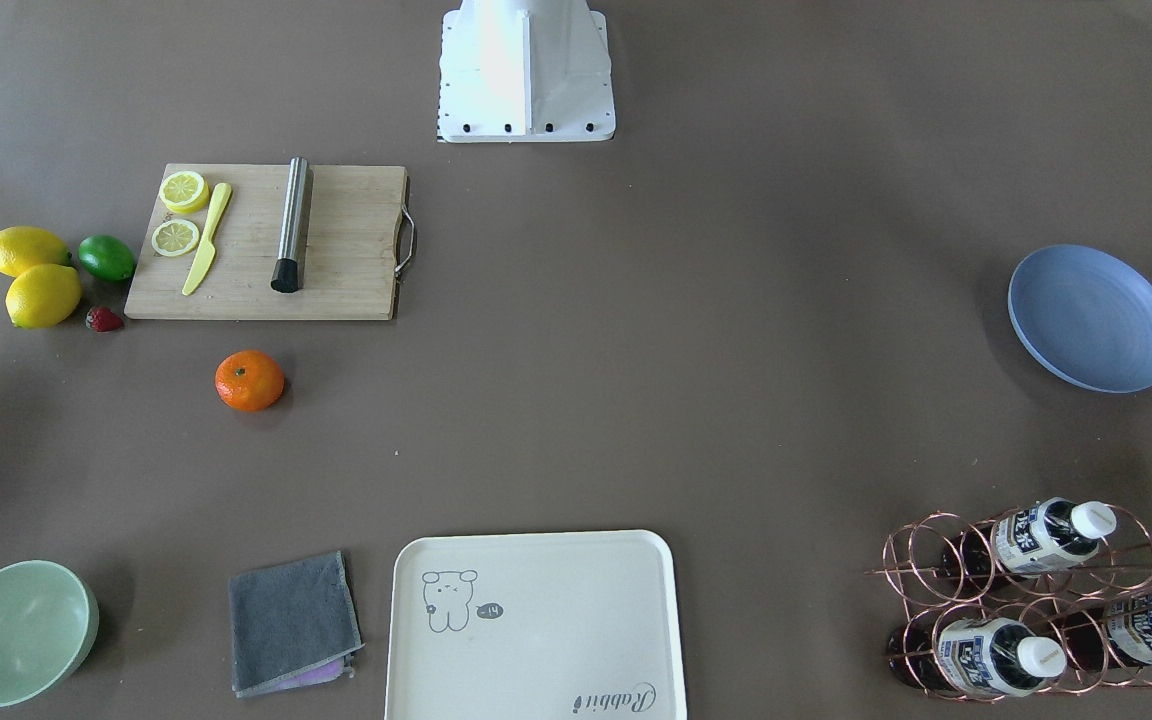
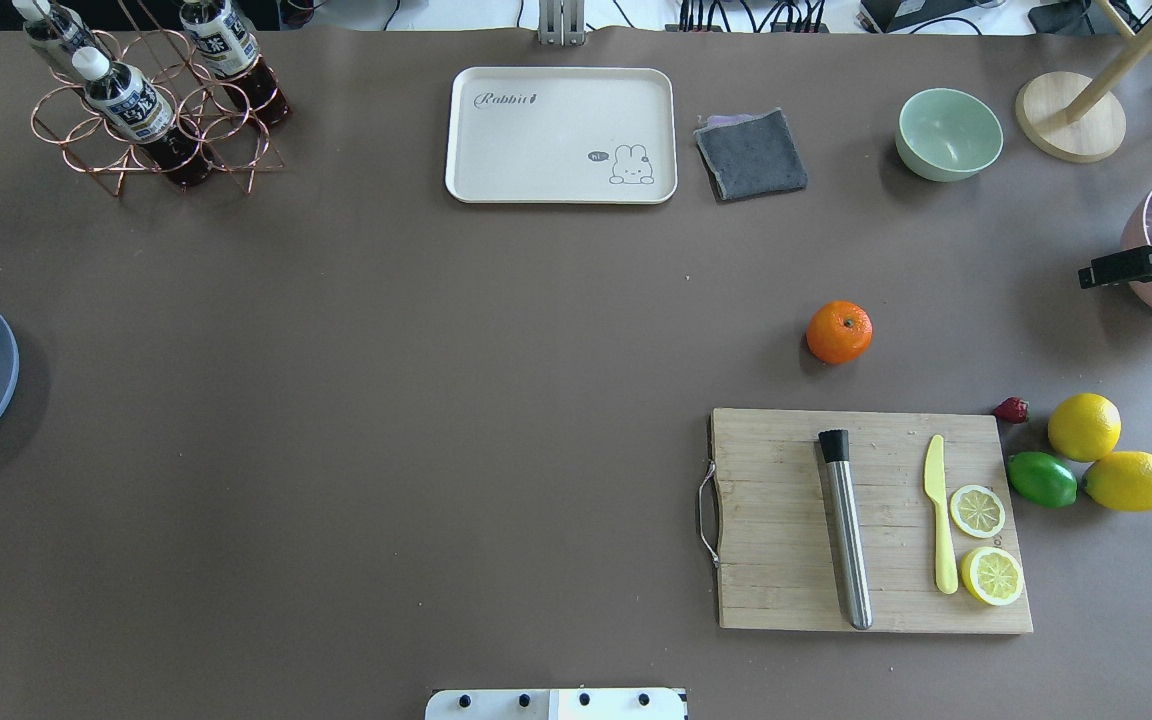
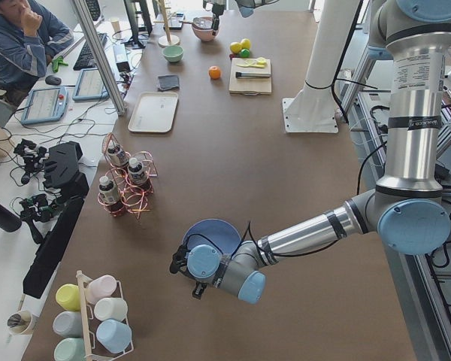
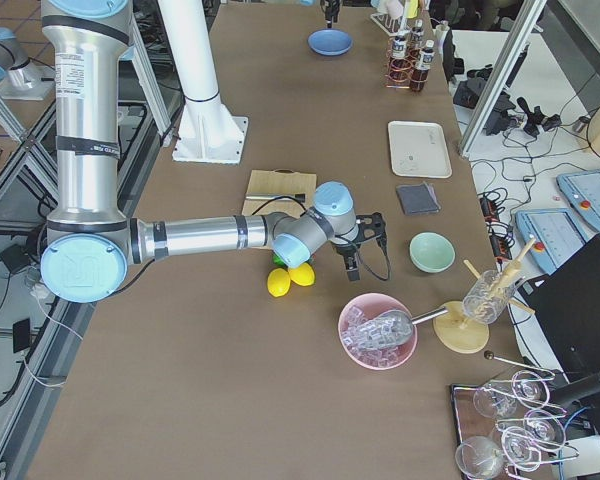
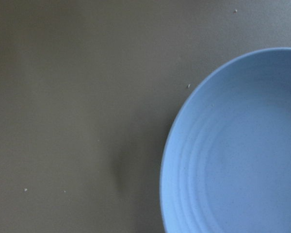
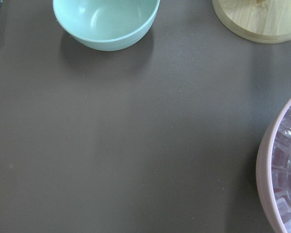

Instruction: Pick orange to plate

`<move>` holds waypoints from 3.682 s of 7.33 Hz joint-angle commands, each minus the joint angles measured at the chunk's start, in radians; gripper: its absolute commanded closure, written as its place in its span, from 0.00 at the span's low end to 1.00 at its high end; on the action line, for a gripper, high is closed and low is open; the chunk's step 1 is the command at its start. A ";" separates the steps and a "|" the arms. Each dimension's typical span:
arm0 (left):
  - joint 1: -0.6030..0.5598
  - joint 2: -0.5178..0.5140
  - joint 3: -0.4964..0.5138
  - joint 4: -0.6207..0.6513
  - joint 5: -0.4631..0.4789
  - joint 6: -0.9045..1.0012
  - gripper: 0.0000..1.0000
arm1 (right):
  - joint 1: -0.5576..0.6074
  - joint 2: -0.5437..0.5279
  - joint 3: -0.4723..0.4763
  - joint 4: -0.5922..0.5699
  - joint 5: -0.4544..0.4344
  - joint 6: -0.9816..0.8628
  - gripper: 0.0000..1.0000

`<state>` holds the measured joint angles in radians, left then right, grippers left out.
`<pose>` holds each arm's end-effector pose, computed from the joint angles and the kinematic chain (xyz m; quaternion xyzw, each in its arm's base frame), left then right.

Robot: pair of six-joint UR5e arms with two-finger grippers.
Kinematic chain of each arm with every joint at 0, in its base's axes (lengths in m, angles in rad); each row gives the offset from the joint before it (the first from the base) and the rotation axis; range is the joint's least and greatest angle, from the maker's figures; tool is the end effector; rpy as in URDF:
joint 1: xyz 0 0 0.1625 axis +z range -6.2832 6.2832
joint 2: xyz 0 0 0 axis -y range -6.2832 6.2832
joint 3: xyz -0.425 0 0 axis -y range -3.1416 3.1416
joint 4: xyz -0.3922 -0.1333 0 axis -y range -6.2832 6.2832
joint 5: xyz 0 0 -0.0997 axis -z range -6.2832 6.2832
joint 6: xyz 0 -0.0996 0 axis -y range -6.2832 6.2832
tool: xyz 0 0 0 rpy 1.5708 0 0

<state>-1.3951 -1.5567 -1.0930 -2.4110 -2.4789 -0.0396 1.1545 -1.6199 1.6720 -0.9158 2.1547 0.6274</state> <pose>0.0255 -0.4569 0.7963 0.1084 0.4462 0.1360 0.8779 -0.1307 -0.4895 0.5650 0.1528 -0.3994 -0.0044 0.9039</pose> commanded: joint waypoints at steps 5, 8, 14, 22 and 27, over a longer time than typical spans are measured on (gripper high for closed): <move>0.036 -0.040 0.039 0.001 -0.017 0.000 0.41 | -0.001 0.002 -0.002 0.000 -0.018 0.000 0.00; 0.036 -0.042 0.042 0.003 -0.038 -0.002 0.89 | -0.001 0.003 -0.002 0.000 -0.018 0.000 0.00; -0.007 -0.042 -0.176 -0.003 -0.203 -0.350 1.00 | -0.001 0.008 0.002 0.000 -0.016 0.006 0.00; 0.572 -0.331 -0.530 0.114 0.286 -1.121 1.00 | -0.009 0.015 0.003 0.000 -0.010 0.068 0.00; 0.777 -0.571 -0.518 0.400 0.455 -1.140 1.00 | -0.015 0.017 0.003 0.000 -0.009 0.069 0.00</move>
<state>-0.6602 -2.0883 -1.6135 -2.0603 -2.0548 -1.1757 1.1434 -1.6042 1.6751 -0.9158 2.1455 0.6959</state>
